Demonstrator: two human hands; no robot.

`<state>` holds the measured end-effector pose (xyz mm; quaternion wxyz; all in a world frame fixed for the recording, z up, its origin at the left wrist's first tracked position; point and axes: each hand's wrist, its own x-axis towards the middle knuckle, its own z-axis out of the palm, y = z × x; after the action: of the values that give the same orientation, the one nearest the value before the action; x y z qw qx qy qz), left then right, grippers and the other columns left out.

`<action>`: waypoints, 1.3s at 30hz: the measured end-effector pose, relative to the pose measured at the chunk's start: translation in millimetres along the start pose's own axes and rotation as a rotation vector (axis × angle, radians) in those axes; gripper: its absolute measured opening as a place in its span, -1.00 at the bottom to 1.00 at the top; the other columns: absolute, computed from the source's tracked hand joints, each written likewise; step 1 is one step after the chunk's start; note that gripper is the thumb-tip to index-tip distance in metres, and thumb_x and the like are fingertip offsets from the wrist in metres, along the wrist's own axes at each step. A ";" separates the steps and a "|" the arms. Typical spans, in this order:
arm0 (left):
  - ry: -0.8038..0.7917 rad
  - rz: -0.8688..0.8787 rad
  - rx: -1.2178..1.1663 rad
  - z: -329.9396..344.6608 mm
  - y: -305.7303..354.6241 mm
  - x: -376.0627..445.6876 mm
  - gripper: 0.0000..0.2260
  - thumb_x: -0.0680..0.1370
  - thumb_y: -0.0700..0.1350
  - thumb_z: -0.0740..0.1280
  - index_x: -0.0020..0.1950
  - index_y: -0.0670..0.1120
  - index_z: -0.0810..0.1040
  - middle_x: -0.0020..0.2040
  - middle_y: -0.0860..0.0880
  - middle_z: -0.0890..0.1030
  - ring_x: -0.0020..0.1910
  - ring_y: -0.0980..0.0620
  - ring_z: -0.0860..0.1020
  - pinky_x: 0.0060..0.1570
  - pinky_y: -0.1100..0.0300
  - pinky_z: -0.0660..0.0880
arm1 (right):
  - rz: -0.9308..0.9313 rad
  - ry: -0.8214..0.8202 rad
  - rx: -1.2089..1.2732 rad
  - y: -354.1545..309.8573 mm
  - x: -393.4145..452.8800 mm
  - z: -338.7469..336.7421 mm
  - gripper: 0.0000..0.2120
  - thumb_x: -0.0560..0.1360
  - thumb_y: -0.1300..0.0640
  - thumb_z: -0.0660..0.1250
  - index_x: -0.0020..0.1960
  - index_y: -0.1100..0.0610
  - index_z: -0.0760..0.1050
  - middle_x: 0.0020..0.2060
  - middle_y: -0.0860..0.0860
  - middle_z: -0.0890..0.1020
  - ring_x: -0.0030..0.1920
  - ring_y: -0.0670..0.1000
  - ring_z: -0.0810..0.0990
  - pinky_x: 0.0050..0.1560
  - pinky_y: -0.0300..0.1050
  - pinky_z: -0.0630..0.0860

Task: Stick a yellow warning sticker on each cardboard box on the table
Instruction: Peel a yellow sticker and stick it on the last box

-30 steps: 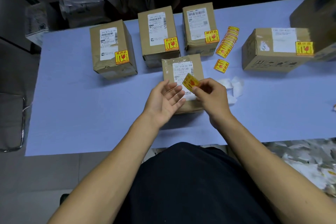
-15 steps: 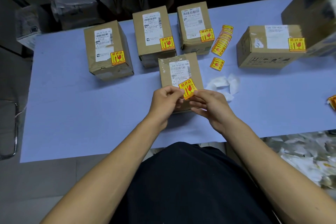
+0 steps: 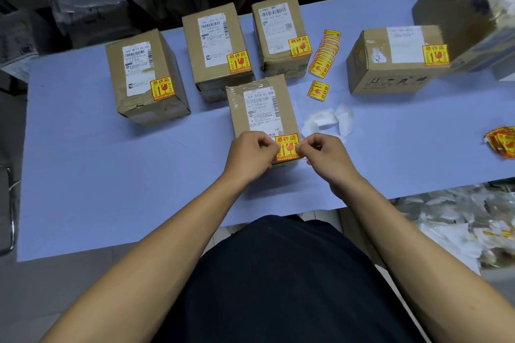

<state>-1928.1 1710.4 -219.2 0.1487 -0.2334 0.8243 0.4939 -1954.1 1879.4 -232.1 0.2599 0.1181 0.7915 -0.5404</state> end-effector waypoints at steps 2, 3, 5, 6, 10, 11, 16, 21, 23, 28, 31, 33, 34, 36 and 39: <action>0.031 0.090 0.199 3.0 5.3 3.5 -0.87 0.47 -0.13 0.37 -0.26 -0.08 0.67 -0.32 0.01 0.67 -0.26 -0.02 0.63 -0.19 0.04 0.61 | -0.023 0.029 -0.077 2.3 4.0 1.5 -0.87 0.50 0.13 0.36 -0.23 0.09 0.56 -0.39 -0.14 0.56 -0.38 -0.22 0.47 -0.35 -0.32 0.39; 0.042 0.111 0.267 4.2 8.0 5.1 -0.87 0.46 -0.11 0.36 -0.25 -0.06 0.67 -0.30 0.02 0.67 -0.22 -0.03 0.62 -0.19 0.05 0.60 | -0.027 0.043 -0.098 2.7 6.0 1.9 -0.86 0.49 0.12 0.36 -0.25 0.07 0.55 -0.40 -0.14 0.56 -0.39 -0.22 0.47 -0.35 -0.28 0.38; 0.056 0.116 0.343 6.9 10.6 8.7 -0.88 0.45 -0.08 0.34 -0.24 -0.04 0.65 -0.27 0.03 0.66 -0.20 -0.04 0.60 -0.22 0.07 0.58 | -0.021 0.058 -0.105 3.4 9.6 2.0 -0.86 0.48 0.11 0.35 -0.26 0.05 0.55 -0.35 -0.12 0.58 -0.31 -0.16 0.51 -0.28 -0.18 0.43; 0.058 0.109 0.369 8.4 10.3 10.1 -0.88 0.44 -0.07 0.34 -0.24 -0.03 0.65 -0.27 0.03 0.66 -0.20 -0.05 0.59 -0.25 0.09 0.57 | -0.014 0.057 -0.109 3.4 10.7 1.8 -0.87 0.47 0.11 0.35 -0.26 0.05 0.55 -0.33 -0.11 0.60 -0.26 -0.09 0.55 -0.24 -0.12 0.48; 0.059 0.116 0.441 13.3 5.8 11.3 -0.88 0.45 -0.03 0.34 -0.23 -0.02 0.63 -0.29 0.04 0.64 -0.23 -0.04 0.57 -0.33 0.15 0.48 | 0.000 0.033 -0.120 5.3 10.5 0.6 -0.88 0.47 0.11 0.35 -0.24 0.08 0.55 -0.29 -0.06 0.61 -0.15 0.05 0.61 0.02 0.18 0.63; 0.061 0.122 0.444 13.9 5.2 11.6 -0.87 0.45 -0.03 0.34 -0.24 -0.02 0.63 -0.30 0.04 0.63 -0.24 -0.03 0.57 -0.35 0.17 0.45 | 0.000 0.033 -0.119 6.1 10.3 0.3 -0.88 0.47 0.11 0.35 -0.23 0.08 0.55 -0.28 -0.06 0.61 -0.12 0.08 0.62 0.03 0.21 0.63; 0.050 0.121 0.444 15.3 5.8 15.4 -0.87 0.44 -0.03 0.36 -0.29 -0.02 0.59 -0.33 0.05 0.62 -0.25 0.00 0.56 -0.37 0.22 0.38 | -0.010 0.055 -0.128 8.2 11.0 0.0 -0.89 0.46 0.11 0.34 -0.23 0.09 0.55 -0.28 -0.04 0.62 -0.12 0.09 0.65 -0.03 0.22 0.64; 0.037 0.117 0.500 16.7 7.7 19.4 -0.87 0.44 -0.02 0.37 -0.27 -0.04 0.59 -0.30 0.03 0.63 -0.22 -0.05 0.57 -0.34 0.19 0.42 | -0.025 0.063 -0.178 9.3 12.5 0.6 -0.90 0.47 0.12 0.33 -0.19 0.13 0.55 -0.27 -0.02 0.62 -0.12 0.08 0.64 -0.04 0.22 0.64; 0.026 0.111 0.544 16.9 9.8 21.9 -0.85 0.42 -0.01 0.37 -0.30 -0.04 0.56 -0.30 0.01 0.63 -0.22 -0.07 0.57 -0.36 0.20 0.39 | -0.030 0.068 -0.193 8.9 12.5 1.2 -0.89 0.48 0.13 0.34 -0.18 0.14 0.55 -0.27 -0.03 0.61 -0.11 0.09 0.63 -0.04 0.22 0.64; 0.071 0.095 0.737 7.2 9.7 30.1 -0.64 0.40 0.19 0.41 -0.31 -0.07 0.44 -0.25 -0.06 0.59 -0.19 -0.16 0.56 -0.34 0.14 0.36 | -0.027 0.068 -0.199 9.5 12.8 -0.7 -0.86 0.50 0.09 0.34 -0.14 0.16 0.57 -0.25 -0.06 0.61 -0.11 0.09 0.63 -0.03 0.14 0.63; 0.153 0.282 0.797 -9.2 -6.5 25.3 -0.66 0.46 0.21 0.39 -0.03 -0.04 0.52 0.01 -0.08 0.56 0.06 -0.15 0.49 -0.14 0.05 0.40 | -0.033 0.071 -0.227 13.3 15.2 2.1 -0.85 0.51 0.02 0.33 -0.09 0.10 0.54 -0.19 -0.10 0.61 -0.06 0.04 0.62 -0.14 -0.08 0.52; 0.167 0.409 0.811 -14.6 -21.3 19.8 -0.57 0.51 0.16 0.36 0.25 -0.08 0.51 0.22 -0.13 0.49 0.27 -0.18 0.40 0.08 -0.03 0.39 | -0.017 0.072 -0.214 15.1 18.8 9.1 -0.76 0.54 -0.07 0.32 0.07 0.08 0.50 -0.06 -0.08 0.62 0.01 0.00 0.60 -0.07 -0.07 0.51; 0.141 0.413 0.819 -15.4 -27.6 17.8 -0.52 0.55 0.15 0.32 0.38 -0.08 0.45 0.35 -0.15 0.43 0.39 -0.20 0.32 0.22 -0.08 0.36 | -0.002 0.071 -0.201 15.2 21.3 13.6 -0.68 0.55 -0.13 0.31 0.16 0.07 0.47 0.00 -0.06 0.61 0.03 0.00 0.59 0.00 -0.03 0.53; 0.076 0.346 0.822 -13.5 -38.0 15.1 -0.45 0.62 0.16 0.21 0.55 -0.03 0.27 0.56 -0.15 0.23 0.57 -0.20 0.09 0.43 -0.21 0.21 | 0.011 0.057 -0.196 14.1 25.4 23.1 -0.52 0.54 -0.22 0.29 0.32 0.06 0.42 0.10 -0.04 0.59 0.08 0.01 0.58 0.11 0.00 0.52; 0.035 0.300 0.782 -8.4 -47.2 13.9 -0.44 0.65 0.19 0.10 0.62 0.04 0.11 0.64 -0.08 0.05 0.62 -0.13 -0.11 0.49 -0.27 0.06 | -0.034 0.001 -0.198 17.2 26.2 32.7 -0.40 0.50 -0.29 0.32 0.40 0.03 0.39 0.14 -0.09 0.62 0.10 -0.04 0.59 0.04 -0.10 0.50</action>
<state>-1914.9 1680.7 -257.0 0.1385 -0.0453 0.9769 0.1560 -1958.8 1853.6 -269.0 0.2608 0.0786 0.8430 -0.4639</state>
